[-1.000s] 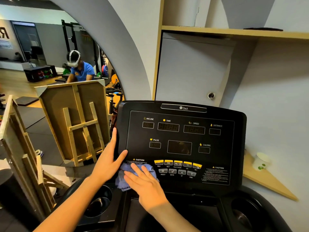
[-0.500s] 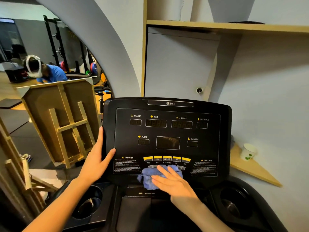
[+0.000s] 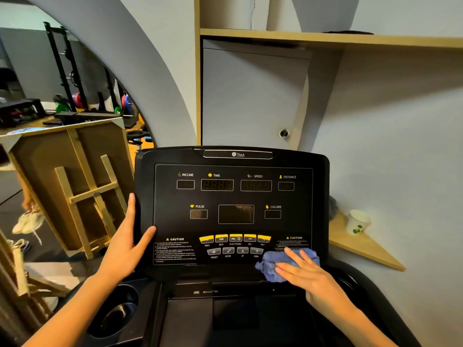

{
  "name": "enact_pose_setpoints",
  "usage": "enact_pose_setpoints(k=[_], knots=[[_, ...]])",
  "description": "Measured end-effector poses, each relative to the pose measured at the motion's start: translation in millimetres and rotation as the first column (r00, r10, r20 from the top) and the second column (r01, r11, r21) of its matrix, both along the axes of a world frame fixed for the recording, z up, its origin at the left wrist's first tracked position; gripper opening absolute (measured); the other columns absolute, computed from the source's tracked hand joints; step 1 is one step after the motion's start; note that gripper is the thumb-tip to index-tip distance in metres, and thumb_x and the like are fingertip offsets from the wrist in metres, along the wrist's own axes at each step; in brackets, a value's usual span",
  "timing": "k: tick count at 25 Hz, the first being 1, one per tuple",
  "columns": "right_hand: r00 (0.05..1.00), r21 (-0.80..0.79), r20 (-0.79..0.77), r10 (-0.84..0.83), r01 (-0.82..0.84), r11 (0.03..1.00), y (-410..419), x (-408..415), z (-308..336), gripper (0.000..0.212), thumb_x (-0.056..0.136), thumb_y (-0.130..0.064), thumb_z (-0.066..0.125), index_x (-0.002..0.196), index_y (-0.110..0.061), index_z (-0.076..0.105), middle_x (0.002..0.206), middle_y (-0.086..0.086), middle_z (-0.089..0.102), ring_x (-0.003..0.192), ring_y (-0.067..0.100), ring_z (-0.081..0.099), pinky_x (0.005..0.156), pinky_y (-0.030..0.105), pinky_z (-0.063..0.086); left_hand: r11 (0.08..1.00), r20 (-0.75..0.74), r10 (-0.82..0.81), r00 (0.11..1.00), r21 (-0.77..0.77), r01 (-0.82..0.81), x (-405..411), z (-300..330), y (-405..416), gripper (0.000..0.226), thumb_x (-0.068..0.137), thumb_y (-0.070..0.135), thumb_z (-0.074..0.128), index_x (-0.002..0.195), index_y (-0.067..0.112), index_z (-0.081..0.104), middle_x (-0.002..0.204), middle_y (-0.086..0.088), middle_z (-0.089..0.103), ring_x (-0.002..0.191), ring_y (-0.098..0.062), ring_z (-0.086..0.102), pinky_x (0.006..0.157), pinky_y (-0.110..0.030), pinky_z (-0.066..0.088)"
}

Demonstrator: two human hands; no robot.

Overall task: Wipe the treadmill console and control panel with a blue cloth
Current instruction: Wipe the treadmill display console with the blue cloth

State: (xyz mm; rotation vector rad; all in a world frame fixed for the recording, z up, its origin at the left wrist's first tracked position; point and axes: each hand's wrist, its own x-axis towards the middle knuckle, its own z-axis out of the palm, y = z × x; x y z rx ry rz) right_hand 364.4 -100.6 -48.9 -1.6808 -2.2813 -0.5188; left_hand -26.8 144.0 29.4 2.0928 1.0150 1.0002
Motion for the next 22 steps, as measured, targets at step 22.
enact_pose_setpoints(k=[22], knots=[[0.942,0.366,-0.237,-0.238,0.313,0.876,81,66,130,0.089,0.066,0.032,0.056,0.142,-0.013,0.045,0.150,0.004,0.042,0.147,0.035,0.016,0.116,0.058,0.020,0.999,0.093,0.002,0.996,-0.044,0.002,0,-3,-4,0.074,0.098,0.043,0.045,0.152,0.049,-0.005,0.140,0.046,0.018,0.134,-0.006,0.030,0.112,-0.039,0.029]])
